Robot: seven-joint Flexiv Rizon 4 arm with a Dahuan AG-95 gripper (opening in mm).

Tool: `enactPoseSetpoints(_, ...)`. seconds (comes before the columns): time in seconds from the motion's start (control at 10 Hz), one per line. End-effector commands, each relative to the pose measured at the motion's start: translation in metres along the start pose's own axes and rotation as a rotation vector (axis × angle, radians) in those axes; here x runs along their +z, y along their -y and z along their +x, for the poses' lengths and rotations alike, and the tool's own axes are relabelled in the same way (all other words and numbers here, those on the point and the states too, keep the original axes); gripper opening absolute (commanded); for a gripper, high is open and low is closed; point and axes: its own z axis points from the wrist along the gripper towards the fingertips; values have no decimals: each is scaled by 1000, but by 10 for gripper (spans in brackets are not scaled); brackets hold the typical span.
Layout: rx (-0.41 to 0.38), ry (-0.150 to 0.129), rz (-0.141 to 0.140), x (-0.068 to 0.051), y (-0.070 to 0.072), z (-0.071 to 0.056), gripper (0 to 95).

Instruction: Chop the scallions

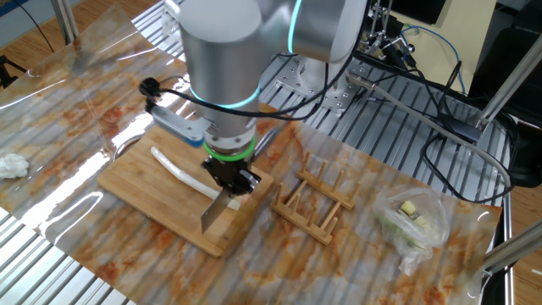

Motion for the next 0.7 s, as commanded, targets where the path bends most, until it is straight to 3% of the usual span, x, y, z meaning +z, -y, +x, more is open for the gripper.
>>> enactPoseSetpoints(0.1, 0, 22, -5, 21, -2, 2, 0)
enactPoseSetpoints(0.4, 3, 28, -7, 19, -2, 1, 0)
enactPoseSetpoints(0.6, 23, 5, -41, 17, -1, 2, 0)
enactPoseSetpoints(0.7, 19, -4, -40, 11, 0, 3, 0)
